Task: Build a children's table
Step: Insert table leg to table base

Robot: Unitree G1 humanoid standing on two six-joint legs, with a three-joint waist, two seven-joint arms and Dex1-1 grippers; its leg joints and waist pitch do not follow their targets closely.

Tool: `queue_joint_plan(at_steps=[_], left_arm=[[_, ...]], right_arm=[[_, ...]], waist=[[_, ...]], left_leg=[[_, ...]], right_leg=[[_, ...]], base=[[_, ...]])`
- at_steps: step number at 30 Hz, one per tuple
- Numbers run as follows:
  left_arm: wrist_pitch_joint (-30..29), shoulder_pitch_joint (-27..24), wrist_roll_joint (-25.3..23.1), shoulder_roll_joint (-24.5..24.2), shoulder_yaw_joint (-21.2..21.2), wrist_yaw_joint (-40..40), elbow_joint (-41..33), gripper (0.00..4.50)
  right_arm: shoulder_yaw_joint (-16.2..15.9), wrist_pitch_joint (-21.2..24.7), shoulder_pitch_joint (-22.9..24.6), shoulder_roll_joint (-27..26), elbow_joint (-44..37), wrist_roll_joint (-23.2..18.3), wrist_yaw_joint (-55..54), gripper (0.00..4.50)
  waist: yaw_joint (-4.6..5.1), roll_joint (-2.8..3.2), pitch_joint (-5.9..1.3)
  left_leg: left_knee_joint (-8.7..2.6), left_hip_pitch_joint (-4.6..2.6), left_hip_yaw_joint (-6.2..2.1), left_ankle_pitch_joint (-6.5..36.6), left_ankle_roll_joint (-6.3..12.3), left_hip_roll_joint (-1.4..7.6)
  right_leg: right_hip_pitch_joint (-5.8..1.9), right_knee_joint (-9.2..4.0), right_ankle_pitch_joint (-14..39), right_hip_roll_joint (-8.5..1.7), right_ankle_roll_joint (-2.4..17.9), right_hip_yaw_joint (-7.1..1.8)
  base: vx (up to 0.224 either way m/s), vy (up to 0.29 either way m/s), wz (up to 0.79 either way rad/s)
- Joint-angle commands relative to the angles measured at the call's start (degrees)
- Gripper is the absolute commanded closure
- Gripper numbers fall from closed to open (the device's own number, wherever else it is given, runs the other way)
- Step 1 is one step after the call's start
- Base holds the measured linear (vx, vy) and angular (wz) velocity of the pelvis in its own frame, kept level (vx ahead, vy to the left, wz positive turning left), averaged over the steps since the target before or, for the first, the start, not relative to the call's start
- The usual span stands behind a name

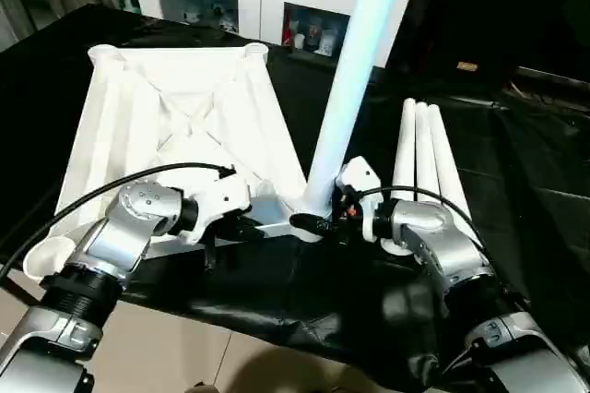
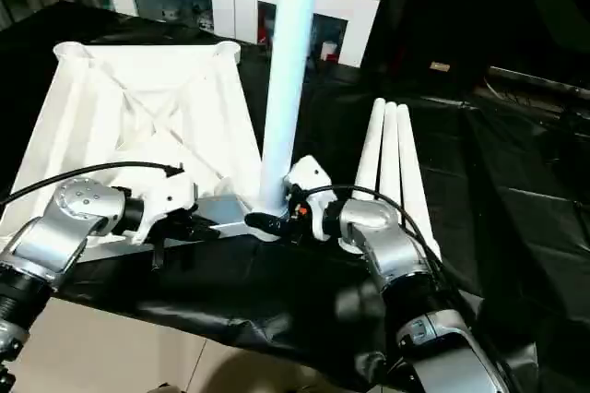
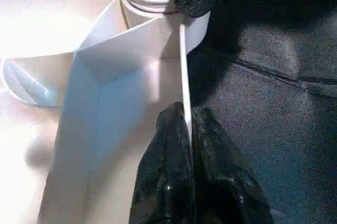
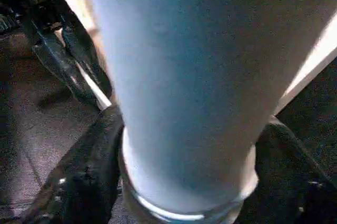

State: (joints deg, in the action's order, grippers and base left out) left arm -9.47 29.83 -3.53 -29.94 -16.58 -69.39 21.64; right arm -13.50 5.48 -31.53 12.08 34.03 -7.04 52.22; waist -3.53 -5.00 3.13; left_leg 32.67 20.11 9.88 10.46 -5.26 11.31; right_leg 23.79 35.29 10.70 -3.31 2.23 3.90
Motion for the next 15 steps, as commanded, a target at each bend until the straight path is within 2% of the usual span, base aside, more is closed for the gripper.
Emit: queue_joint_plan(at_steps=[1,9,13,15], left_arm=[[2.8,0.0,3.3,1.2,0.7,-1.2,-1.0,4.50],[1.8,-0.6,3.4,1.0,0.5,-1.7,-1.3,4.50],[0.2,0.0,2.1,1.7,0.6,1.0,0.4,4.50],[-1.5,1.3,1.1,4.1,1.9,6.6,3.2,4.50]], right_arm=[[-0.4,0.0,0.5,1.1,-0.1,1.6,-0.9,1.60],[1.2,1.8,1.1,-0.7,1.8,0.1,-1.7,1.75],[3.0,2.2,1.1,-2.5,4.3,-0.1,-6.3,1.76],[5.7,2.9,0.5,-5.4,8.1,-0.4,-14.6,1.76]], waist=[[-0.16,0.76,-3.65],[-0.12,0.77,-3.73],[0.04,0.86,-3.64],[0.29,1.04,-3.21]], left_leg=[[-3.12,-0.06,-0.18,6.9,1.91,1.94],[-3.01,-0.03,-0.17,6.2,2.20,1.92],[-3.08,-0.11,-0.20,7.3,1.59,1.97],[-3.34,-0.33,-0.17,9.4,0.63,1.94]], right_leg=[[-3.89,-3.49,6.1,-4.50,10.8,-3.30],[-3.97,-3.27,4.7,-4.45,11.2,-3.28],[-3.85,-3.51,7.0,-4.53,10.9,-3.29],[-3.45,-4.18,11.4,-4.52,10.3,-3.25]], base=[[0.000,0.000,0.00],[0.000,0.000,0.00],[0.000,0.000,0.00],[0.000,0.000,0.00]])
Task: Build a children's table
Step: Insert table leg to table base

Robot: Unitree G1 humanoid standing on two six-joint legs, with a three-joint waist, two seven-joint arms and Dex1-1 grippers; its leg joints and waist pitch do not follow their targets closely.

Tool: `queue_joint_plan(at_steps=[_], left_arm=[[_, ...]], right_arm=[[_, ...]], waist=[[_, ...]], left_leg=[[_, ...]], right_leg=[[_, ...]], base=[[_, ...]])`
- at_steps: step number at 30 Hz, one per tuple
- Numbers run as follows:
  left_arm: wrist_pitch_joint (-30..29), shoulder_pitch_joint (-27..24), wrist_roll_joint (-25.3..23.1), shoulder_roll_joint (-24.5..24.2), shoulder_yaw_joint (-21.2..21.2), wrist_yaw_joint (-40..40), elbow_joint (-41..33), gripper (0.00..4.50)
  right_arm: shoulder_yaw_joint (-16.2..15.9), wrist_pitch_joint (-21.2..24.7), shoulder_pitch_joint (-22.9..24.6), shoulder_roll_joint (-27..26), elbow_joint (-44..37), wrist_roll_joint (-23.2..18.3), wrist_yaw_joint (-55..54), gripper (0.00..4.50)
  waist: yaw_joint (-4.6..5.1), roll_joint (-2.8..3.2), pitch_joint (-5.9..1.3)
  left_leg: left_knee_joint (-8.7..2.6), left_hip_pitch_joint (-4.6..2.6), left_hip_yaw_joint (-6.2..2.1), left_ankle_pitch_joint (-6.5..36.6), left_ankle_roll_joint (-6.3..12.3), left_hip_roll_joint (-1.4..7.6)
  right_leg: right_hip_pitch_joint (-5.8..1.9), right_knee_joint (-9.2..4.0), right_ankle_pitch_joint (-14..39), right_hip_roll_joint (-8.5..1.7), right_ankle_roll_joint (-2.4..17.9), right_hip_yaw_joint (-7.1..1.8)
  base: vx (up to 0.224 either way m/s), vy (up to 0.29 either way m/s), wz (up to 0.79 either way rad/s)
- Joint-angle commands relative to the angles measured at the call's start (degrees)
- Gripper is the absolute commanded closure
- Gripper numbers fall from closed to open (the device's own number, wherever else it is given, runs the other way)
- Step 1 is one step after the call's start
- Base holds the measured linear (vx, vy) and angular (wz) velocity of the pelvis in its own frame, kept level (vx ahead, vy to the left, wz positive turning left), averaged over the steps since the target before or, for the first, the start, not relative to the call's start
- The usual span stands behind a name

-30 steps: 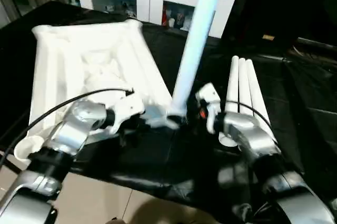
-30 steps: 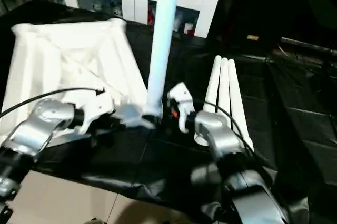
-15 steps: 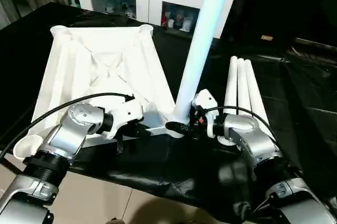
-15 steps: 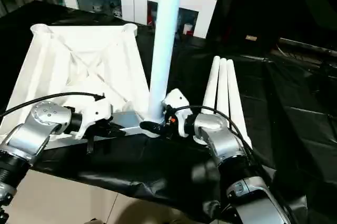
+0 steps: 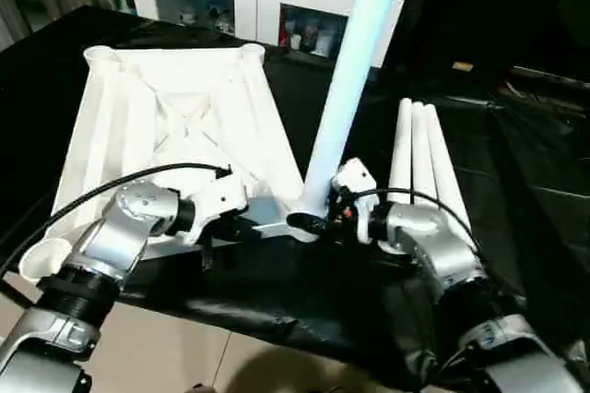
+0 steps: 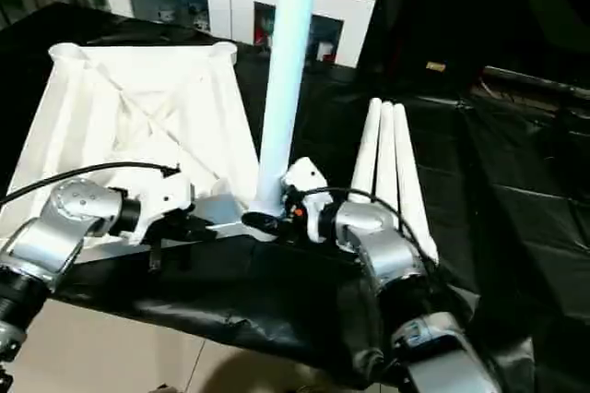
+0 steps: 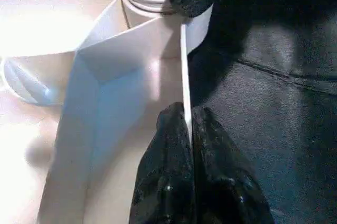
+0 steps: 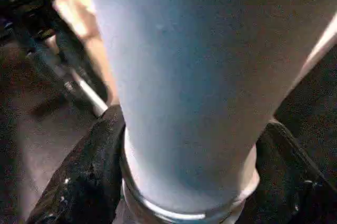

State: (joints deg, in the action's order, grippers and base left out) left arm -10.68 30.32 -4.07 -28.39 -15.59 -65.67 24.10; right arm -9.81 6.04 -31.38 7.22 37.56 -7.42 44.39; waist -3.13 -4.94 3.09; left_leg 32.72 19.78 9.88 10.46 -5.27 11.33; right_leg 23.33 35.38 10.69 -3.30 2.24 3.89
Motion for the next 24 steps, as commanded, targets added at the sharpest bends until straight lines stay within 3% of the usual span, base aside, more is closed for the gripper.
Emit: queue_joint_plan(at_steps=[1,5,7,9,11,16,20,21,24], left_arm=[[-0.7,1.1,1.5,3.0,1.1,3.8,1.1,4.50],[-4.9,4.4,-0.7,8.8,3.0,16.1,6.5,4.50],[-7.2,5.9,-1.6,11.2,3.4,20.8,8.5,4.50],[-9.0,7.1,-2.6,13.3,3.3,24.6,10.1,4.50],[-10.4,8.0,-3.7,15.0,3.0,27.5,11.3,4.50],[-11.1,9.1,-4.6,16.9,2.3,29.6,12.2,4.50],[-9.8,8.7,-4.8,16.2,2.0,28.9,11.7,4.50],[-9.2,8.3,-4.8,15.6,1.9,28.0,11.0,4.50],[-8.7,7.7,-4.4,13.9,2.1,26.1,9.6,4.50]], right_arm=[[2.4,2.4,0.2,-1.0,5.2,0.0,-7.9,1.76],[6.0,1.7,-2.5,-6.2,13.0,0.5,-24.3,1.76],[7.0,0.8,-4.1,-8.2,16.2,0.7,-30.0,1.76],[8.2,0.2,-5.8,-10.2,19.1,0.5,-34.9,1.76],[9.3,-1.0,-7.4,-12.0,21.3,0.3,-38.3,1.76],[9.9,-2.7,-10.6,-14.5,24.6,1.0,-40.5,1.76],[10.7,-4.2,-11.3,-14.7,25.0,0.2,-38.0,1.76],[10.9,-5.4,-11.4,-14.6,24.7,-0.3,-35.9,1.20],[10.7,-7.5,-11.6,-14.0,23.4,-0.7,-30.4,1.01]], waist=[[-0.11,0.95,-3.15],[-0.05,0.87,-3.04],[-0.02,0.60,-3.00],[0.03,0.74,-3.02],[-0.18,0.55,-3.09],[-0.46,0.41,-3.39],[-0.49,0.20,-3.43],[-0.43,0.16,-3.39],[-0.38,0.26,-3.26]], left_leg=[[-3.43,-0.31,-0.34,11.3,-0.44,1.88],[-3.51,-0.91,-0.55,14.8,-1.88,1.74],[-3.64,-0.76,-0.65,15.2,-1.69,1.77],[-3.53,-1.03,-0.66,16.1,-1.69,1.52],[-3.53,-0.93,-0.65,15.5,-1.39,1.63],[-3.48,-0.37,-0.48,12.9,-0.33,1.55],[-3.43,-0.25,-0.39,12.1,0.34,1.59],[-3.46,-0.14,-0.40,12.1,0.48,1.56],[-3.49,0.07,-0.44,13.0,0.90,1.56]], right_leg=[[-3.03,-4.63,15.9,-4.76,9.5,-3.22],[-2.57,-5.44,23.8,-4.88,6.9,-3.18],[-2.57,-5.73,25.3,-4.87,5.4,-3.09],[-2.23,-5.89,26.8,-4.78,4.5,-3.01],[-2.22,-5.82,25.4,-4.82,4.3,-3.02],[-2.61,-5.02,18.6,-4.73,5.6,-3.14],[-2.74,-4.77,16.3,-4.79,6.2,-3.15],[-2.85,-4.75,16.6,-4.75,6.3,-3.12],[-2.82,-5.04,19.0,-4.83,5.9,-3.07]], base=[[0.000,0.000,0.00],[0.000,0.000,0.00],[0.000,0.000,0.00],[0.000,0.000,0.00],[0.000,0.000,0.00],[0.000,0.000,0.00],[0.000,0.000,0.00],[0.000,0.000,0.00],[0.000,0.000,0.00]])
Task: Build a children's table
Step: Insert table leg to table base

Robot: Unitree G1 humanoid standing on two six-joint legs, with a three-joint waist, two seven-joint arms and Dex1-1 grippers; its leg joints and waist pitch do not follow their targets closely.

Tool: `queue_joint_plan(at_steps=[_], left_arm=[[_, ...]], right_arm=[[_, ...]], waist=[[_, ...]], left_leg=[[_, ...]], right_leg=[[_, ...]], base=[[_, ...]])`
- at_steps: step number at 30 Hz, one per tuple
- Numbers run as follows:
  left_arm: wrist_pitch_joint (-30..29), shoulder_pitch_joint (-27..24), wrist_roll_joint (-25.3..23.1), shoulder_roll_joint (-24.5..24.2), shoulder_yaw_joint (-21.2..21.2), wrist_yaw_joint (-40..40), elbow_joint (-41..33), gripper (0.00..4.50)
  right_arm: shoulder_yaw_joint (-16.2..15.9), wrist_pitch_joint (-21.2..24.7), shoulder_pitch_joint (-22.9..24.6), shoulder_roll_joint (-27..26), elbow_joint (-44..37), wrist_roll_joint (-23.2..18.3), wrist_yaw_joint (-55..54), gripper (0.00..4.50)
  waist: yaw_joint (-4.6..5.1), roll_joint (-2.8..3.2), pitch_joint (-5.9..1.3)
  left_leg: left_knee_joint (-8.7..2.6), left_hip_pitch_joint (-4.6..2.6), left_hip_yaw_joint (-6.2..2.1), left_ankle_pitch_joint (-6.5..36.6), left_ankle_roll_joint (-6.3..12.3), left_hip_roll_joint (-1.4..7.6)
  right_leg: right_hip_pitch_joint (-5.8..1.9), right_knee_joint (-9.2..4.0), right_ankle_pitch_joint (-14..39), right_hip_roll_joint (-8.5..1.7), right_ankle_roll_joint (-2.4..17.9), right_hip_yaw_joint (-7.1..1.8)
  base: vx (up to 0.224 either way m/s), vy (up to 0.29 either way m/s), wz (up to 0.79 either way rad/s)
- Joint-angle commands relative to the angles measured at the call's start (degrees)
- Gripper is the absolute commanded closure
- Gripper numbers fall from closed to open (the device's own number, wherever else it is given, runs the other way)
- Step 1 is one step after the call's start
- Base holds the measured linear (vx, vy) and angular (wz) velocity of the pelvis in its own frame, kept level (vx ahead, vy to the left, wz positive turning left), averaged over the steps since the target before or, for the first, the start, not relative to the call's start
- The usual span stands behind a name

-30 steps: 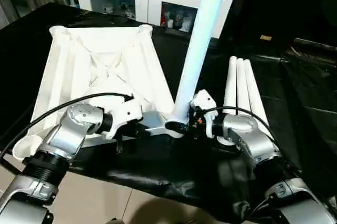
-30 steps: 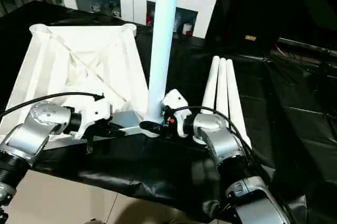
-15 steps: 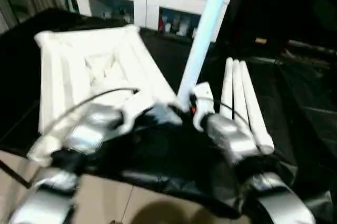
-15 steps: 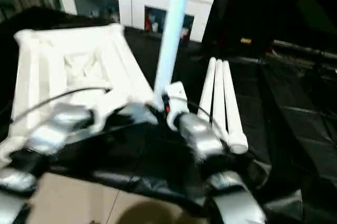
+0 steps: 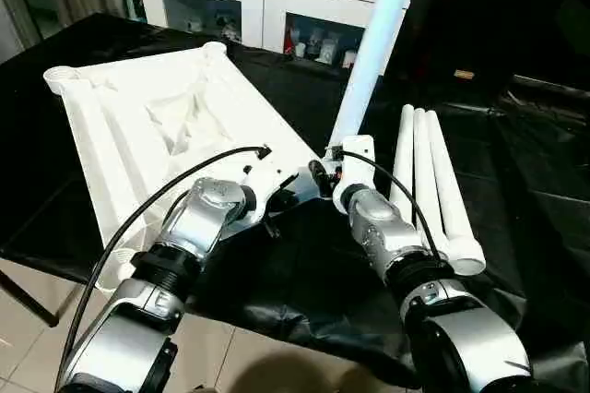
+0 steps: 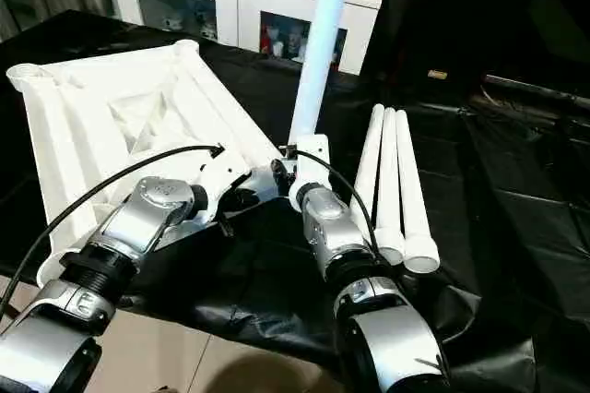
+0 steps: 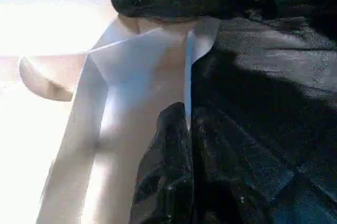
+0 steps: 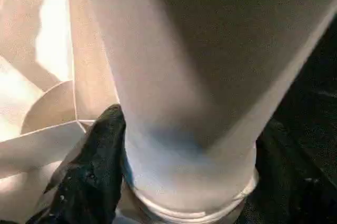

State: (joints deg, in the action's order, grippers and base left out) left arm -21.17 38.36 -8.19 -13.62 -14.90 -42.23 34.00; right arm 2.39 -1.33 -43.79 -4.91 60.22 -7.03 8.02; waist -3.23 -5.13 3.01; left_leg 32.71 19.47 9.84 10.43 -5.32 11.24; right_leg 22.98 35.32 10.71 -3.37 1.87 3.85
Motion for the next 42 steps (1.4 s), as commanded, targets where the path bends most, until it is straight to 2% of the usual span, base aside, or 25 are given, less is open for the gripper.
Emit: queue_joint_plan(at_steps=[1,3,4,5,7,9,10,11,13,17,18,19,23,25,27,29,33,42], left_arm=[[2.3,-0.4,-0.3,-1.3,1.2,2.1,-0.4,4.50],[2.9,-0.6,-0.1,-2.3,1.1,0.7,-0.6,4.50],[4.1,-0.7,-0.1,-2.8,0.9,-0.3,-0.6,4.50],[4.8,-1.3,0.1,-3.8,0.7,-1.8,-1.3,4.50],[6.1,-2.0,0.6,-5.0,0.4,-4.5,-2.3,4.50],[7.7,-3.2,1.6,-6.7,-0.1,-8.5,-3.7,4.50],[7.7,-3.9,2.1,-7.7,-0.5,-10.6,-4.6,4.50],[7.7,-3.9,2.1,-7.7,-0.5,-10.6,-4.6,4.50],[9.2,-5.4,4.2,-9.9,-1.4,-16.2,-7.6,4.50],[12.4,-7.1,6.4,-13.1,-2.9,-23.6,-10.9,4.50],[12.6,-7.1,6.4,-13.3,-3.0,-24.0,-11.0,4.50],[13.2,-7.5,6.9,-14.0,-3.1,-25.7,-11.4,4.50],[12.6,-8.6,8.6,-15.2,-3.0,-29.6,-13.4,4.50],[12.9,-8.6,8.2,-15.2,-2.6,-28.9,-13.4,4.50],[13.3,-8.6,8.2,-15.4,-2.6,-28.9,-13.3,4.50],[13.5,-8.6,8.1,-15.6,-2.6,-29.0,-13.2,4.50],[14.1,-8.9,8.2,-16.1,-2.4,-29.2,-13.2,4.50],[14.0,-9.5,8.0,-16.8,-2.2,-29.6,-13.4,4.50]], right_arm=[[-1.4,-0.3,0.7,-1.8,0.6,-1.3,7.3,0.86],[-3.0,0.0,1.2,-0.6,-0.9,-0.7,11.4,0.70],[-3.5,0.1,1.4,-0.1,-1.5,-0.5,13.2,0.62],[-4.7,0.7,2.4,1.5,-3.4,-0.2,16.6,0.62],[-6.1,1.1,3.7,3.6,-5.9,0.1,21.2,0.62],[-7.7,2.0,5.8,6.8,-9.7,-0.1,27.3,0.62],[-8.5,2.2,6.9,8.5,-11.5,-0.1,30.3,0.62],[-8.5,2.2,6.9,8.5,-11.5,-0.1,30.3,0.62],[-9.2,2.5,8.4,11.4,-14.8,-0.3,35.4,0.62],[-9.8,3.5,9.6,13.8,-18.4,-1.1,40.7,0.62],[-9.9,3.5,9.6,13.9,-18.6,-1.0,41.0,0.62],[-10.6,3.7,10.1,14.6,-19.7,-1.0,42.5,0.62],[-12.3,5.4,11.7,16.0,-24.0,-1.9,46.7,0.62],[-13.6,6.6,12.5,17.0,-26.0,-2.0,49.4,0.62],[-13.9,6.7,12.7,17.3,-26.2,-1.4,50.0,0.62],[-14.0,6.7,12.8,17.3,-26.2,-1.0,50.1,0.78],[-13.5,6.6,12.6,16.8,-24.9,-0.3,49.5,1.11],[-14.4,7.6,13.7,16.9,-25.2,-0.2,48.7,1.74]], waist=[[0.02,0.42,-3.36],[0.19,0.44,-3.48],[0.38,0.41,-3.44],[0.29,0.50,-3.51],[0.23,0.69,-3.55],[0.19,0.92,-3.58],[-0.09,1.16,-3.66],[0.01,1.07,-3.65],[-0.22,1.14,-3.68],[-0.39,1.55,-3.72],[-0.58,1.61,-3.74],[-0.59,1.63,-3.61],[-0.90,1.64,-3.42],[-0.93,1.61,-3.39],[-1.04,1.31,-3.38],[-1.16,1.27,-3.41],[-1.24,1.31,-3.57],[-1.44,1.29,-3.57]], left_leg=[[-3.57,1.06,-0.69,12.3,0.89,1.70],[-3.62,1.29,-0.83,10.8,0.78,1.77],[-3.51,1.06,-0.74,10.7,1.00,1.82],[-3.38,0.82,-0.65,10.2,1.46,1.80],[-3.24,0.85,-0.48,8.5,2.25,1.98],[-3.16,0.93,-0.44,7.5,2.91,2.02],[-3.14,0.72,-0.47,7.3,3.09,2.13],[-3.12,0.81,-0.39,7.1,3.17,2.16],[-3.13,0.68,-0.37,7.1,3.05,2.21],[-3.10,0.34,-0.21,5.8,3.43,2.25],[-3.03,-0.20,0.06,6.3,3.47,2.28],[-3.08,-0.25,0.18,7.3,3.32,2.29],[-3.38,0.08,-0.04,9.1,1.74,2.42],[-3.37,-0.07,-0.01,10.1,1.34,2.36],[-3.35,0.05,-0.04,10.1,0.99,2.32],[-3.29,0.17,-0.07,9.7,0.91,2.27],[-3.22,0.28,-0.11,7.7,1.00,2.24],[-3.18,0.24,-0.09,7.9,0.85,2.25]], right_leg=[[-3.09,-4.92,19.9,-4.94,5.7,-2.91],[-3.25,-4.77,18.6,-4.87,5.6,-2.76],[-2.98,-4.77,17.6,-4.76,6.1,-2.78],[-2.90,-4.77,16.2,-4.74,6.9,-2.81],[-2.88,-4.33,12.2,-4.76,8.7,-2.97],[-3.08,-4.09,9.2,-4.65,10.0,-2.89],[-3.20,-3.85,7.8,-4.64,10.6,-2.87],[-3.13,-3.79,7.1,-4.69,11.0,-2.94],[-3.16,-3.66,6.1,-4.71,11.8,-2.93],[-3.11,-3.16,1.5,-4.46,13.5,-3.05],[-2.71,-3.20,0.8,-4.41,14.1,-3.10],[-2.67,-3.24,1.4,-4.37,14.5,-3.15],[-3.12,-3.51,5.1,-4.46,12.8,-3.08],[-2.98,-3.77,6.9,-4.43,12.2,-3.11],[-2.99,-3.89,8.4,-4.54,11.7,-3.11],[-3.02,-3.84,9.1,-4.58,11.2,-3.15],[-3.10,-3.46,6.5,-4.49,11.4,-3.09],[-3.09,-3.41,6.6,-4.52,11.4,-3.07]], base=[[0.000,0.000,0.00],[0.000,0.000,0.00],[0.000,0.000,0.00],[0.000,0.000,0.00],[0.000,0.000,0.00],[0.000,0.000,0.00],[0.000,0.000,0.00],[0.000,0.000,0.00],[0.000,0.000,0.00],[0.000,0.000,0.00],[0.000,0.000,0.00],[0.000,0.000,0.00],[0.000,0.000,0.00],[0.000,0.000,0.00],[0.000,0.000,0.00],[0.000,0.000,0.00],[0.000,0.000,0.00],[0.000,0.000,0.00]])
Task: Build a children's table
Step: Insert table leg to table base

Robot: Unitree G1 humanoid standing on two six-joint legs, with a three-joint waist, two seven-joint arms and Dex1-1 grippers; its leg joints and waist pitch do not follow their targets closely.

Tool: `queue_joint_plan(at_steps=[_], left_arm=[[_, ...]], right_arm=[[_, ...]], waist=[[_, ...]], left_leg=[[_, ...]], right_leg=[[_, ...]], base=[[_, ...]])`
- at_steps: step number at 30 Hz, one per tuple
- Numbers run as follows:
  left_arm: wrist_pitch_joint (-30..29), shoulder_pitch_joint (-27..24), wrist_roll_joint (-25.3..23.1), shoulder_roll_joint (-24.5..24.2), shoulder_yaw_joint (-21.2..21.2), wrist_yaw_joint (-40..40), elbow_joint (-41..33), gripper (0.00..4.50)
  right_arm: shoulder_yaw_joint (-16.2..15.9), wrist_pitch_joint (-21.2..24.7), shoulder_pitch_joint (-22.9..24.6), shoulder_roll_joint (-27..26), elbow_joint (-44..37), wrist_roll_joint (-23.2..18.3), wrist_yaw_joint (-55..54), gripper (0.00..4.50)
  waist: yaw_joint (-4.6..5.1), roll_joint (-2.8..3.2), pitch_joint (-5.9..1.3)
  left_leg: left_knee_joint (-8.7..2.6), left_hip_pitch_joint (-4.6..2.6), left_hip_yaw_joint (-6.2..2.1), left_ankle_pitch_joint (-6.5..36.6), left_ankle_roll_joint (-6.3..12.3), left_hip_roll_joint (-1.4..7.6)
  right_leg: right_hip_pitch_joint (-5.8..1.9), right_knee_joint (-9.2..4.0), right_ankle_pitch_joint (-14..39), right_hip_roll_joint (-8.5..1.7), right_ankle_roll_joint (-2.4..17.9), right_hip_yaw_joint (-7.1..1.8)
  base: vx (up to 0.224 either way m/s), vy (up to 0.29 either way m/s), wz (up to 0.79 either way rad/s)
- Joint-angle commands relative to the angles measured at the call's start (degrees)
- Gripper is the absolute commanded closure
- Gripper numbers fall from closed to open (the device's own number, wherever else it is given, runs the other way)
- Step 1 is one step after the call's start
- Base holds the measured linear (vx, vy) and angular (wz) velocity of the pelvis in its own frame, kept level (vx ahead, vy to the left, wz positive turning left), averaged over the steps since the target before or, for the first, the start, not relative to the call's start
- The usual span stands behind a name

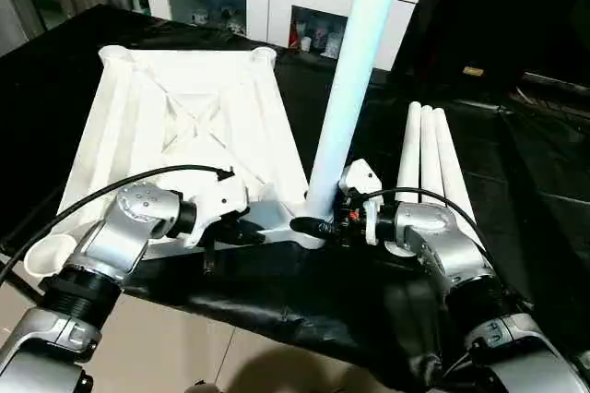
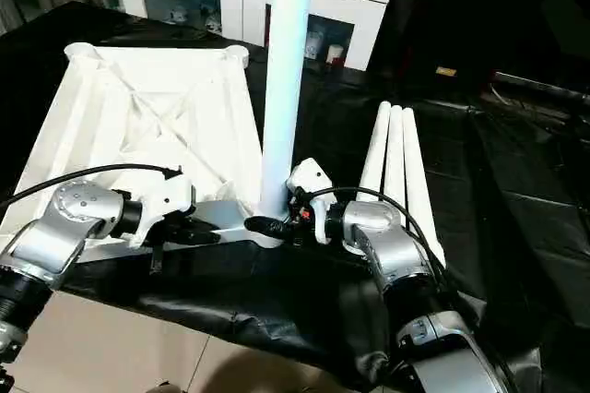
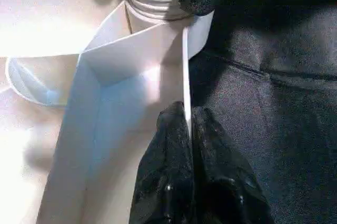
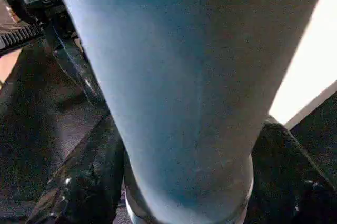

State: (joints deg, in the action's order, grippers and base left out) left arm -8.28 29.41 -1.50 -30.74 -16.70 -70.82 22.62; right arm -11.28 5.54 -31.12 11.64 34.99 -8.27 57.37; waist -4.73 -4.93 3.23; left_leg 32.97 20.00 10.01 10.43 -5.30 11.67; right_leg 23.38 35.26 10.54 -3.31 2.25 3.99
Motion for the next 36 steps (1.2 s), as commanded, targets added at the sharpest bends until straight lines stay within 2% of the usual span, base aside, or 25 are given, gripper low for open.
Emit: queue_joint_plan(at_steps=[1,7,9,10,11,13,16,17,18,19,24,29,31,33,36], left_arm=[[1.1,-0.7,1.3,0.3,-0.4,-1.1,-2.0,4.50],[0.6,-1.3,1.1,0.4,-0.5,-0.5,-2.1,4.50],[-0.8,-1.4,1.2,1.1,-0.2,0.9,-2.4,4.50],[-1.8,-0.9,0.6,2.1,0.2,3.3,-1.6,4.50],[-2.7,0.2,-0.7,3.8,0.8,7.6,0.7,4.50],[-4.0,1.5,-2.0,5.7,1.3,12.2,2.9,4.50],[-6.6,3.3,-2.7,8.4,2.0,16.8,5.0,4.50],[-8.8,5.3,-3.3,11.1,2.7,21.6,7.2,4.50],[-9.0,5.4,-3.4,11.3,2.7,21.9,7.4,4.50],[-10.2,6.7,-4.1,12.9,2.9,25.3,9.2,4.50],[-12.5,9.7,-7.1,15.6,2.3,32.7,13.8,4.50],[-12.7,10.6,-7.9,15.3,2.1,32.8,14.4,4.50],[-12.6,10.2,-7.9,14.9,2.0,32.1,14.0,4.50],[-12.4,9.4,-7.7,14.0,1.8,30.1,12.8,4.50],[-12.5,8.4,-7.4,12.5,1.2,27.0,11.2,4.50]], right_arm=[[-0.8,0.7,1.2,0.3,0.2,1.2,-0.8,1.77],[0.1,0.7,1.9,-0.5,2.4,1.6,-3.2,1.84],[1.5,0.8,1.7,-1.5,3.9,1.3,-6.5,1.84],[3.0,1.0,1.2,-2.4,5.4,1.1,-10.1,1.84],[5.1,1.1,0.3,-4.0,7.9,0.9,-15.9,1.84],[7.4,1.2,-0.6,-5.7,10.5,0.5,-22.3,1.84],[10.3,1.6,-1.9,-7.7,13.7,-0.3,-31.2,1.85],[12.4,1.6,-3.0,-9.5,16.1,-1.3,-37.1,1.85],[12.5,1.6,-3.1,-9.7,16.2,-1.4,-37.6,1.85],[13.2,1.0,-3.9,-10.7,17.8,-1.4,-41.1,1.85],[13.9,-1.2,-6.9,-14.3,21.7,-0.7,-47.8,1.85],[13.6,-3.9,-9.0,-16.2,22.9,-0.5,-45.2,1.85],[13.5,-4.8,-9.0,-16.5,22.6,-0.9,-43.1,1.85],[13.1,-4.9,-8.5,-16.1,21.0,-1.4,-40.3,1.29],[11.8,-4.9,-8.2,-14.8,19.1,-1.0,-36.7,1.10]], waist=[[0.04,1.09,-3.81],[0.06,1.01,-3.71],[0.25,1.08,-3.50],[0.25,1.17,-3.44],[0.61,1.12,-3.37],[0.80,1.09,-3.30],[1.18,1.03,-3.16],[1.27,0.79,-3.24],[1.24,0.79,-3.18],[1.28,0.72,-3.25],[1.24,0.77,-3.37],[0.99,0.63,-3.66],[0.98,0.61,-3.63],[1.01,0.60,-3.70],[1.11,0.46,-3.69]], left_leg=[[-3.42,-0.28,-0.25,7.9,0.81,1.80],[-3.52,-0.32,-0.30,8.8,0.41,1.80],[-3.64,-0.38,-0.31,10.5,-0.10,1.84],[-3.68,-0.49,-0.36,11.2,-0.35,1.85],[-3.76,-0.52,-0.46,12.2,-1.37,1.79],[-3.73,-0.79,-0.47,13.5,-1.82,1.69],[-3.74,-0.97,-0.56,14.8,-2.08,1.52],[-3.63,-1.02,-0.54,15.1,-2.05,1.47],[-3.60,-1.16,-0.54,15.4,-2.03,1.44],[-3.60,-1.00,-0.65,15.5,-1.74,1.41],[-3.57,-0.97,-0.66,15.6,-1.55,1.30],[-3.60,-0.31,-0.58,12.8,-0.66,1.52],[-3.57,-0.28,-0.48,12.4,-0.29,1.49],[-3.56,-0.23,-0.49,12.3,-0.12,1.54],[-3.52,0.12,-0.45,11.2,0.45,1.59]], right_leg=[[-3.52,-3.38,6.8,-4.62,10.9,-3.21],[-3.43,-3.61,9.1,-4.66,10.3,-3.18],[-3.26,-3.97,12.2,-4.74,9.8,-3.19],[-3.17,-4.15,13.6,-4.82,9.7,-3.19],[-3.07,-4.41,16.5,-4.79,9.1,-3.18],[-2.82,-4.79,19.5,-4.75,8.2,-3.16],[-2.59,-5.18,22.9,-4.71,7.0,-3.13],[-2.56,-5.38,24.7,-4.82,6.3,-3.11],[-2.36,-5.59,25.7,-4.80,5.9,-3.06],[-2.47,-5.76,26.9,-4.81,4.7,-2.93],[-2.15,-5.76,25.8,-4.66,4.2,-2.85],[-2.71,-4.76,17.8,-4.78,6.3,-3.02],[-2.81,-4.64,16.6,-4.76,6.9,-3.04],[-2.90,-4.58,16.5,-4.74,7.0,-3.01],[-3.06,-4.49,15.6,-4.74,7.2,-3.01]], base=[[0.000,0.000,0.00],[0.000,0.000,0.00],[0.000,0.000,0.00],[0.000,0.000,0.00],[0.000,0.000,0.00],[0.000,0.000,0.00],[0.000,0.000,0.00],[0.000,0.000,0.00],[0.000,0.000,0.00],[0.000,0.000,0.00],[0.000,0.000,0.00],[0.000,0.000,0.00],[0.000,0.000,0.00],[0.000,0.000,0.00],[0.000,0.000,0.00]])
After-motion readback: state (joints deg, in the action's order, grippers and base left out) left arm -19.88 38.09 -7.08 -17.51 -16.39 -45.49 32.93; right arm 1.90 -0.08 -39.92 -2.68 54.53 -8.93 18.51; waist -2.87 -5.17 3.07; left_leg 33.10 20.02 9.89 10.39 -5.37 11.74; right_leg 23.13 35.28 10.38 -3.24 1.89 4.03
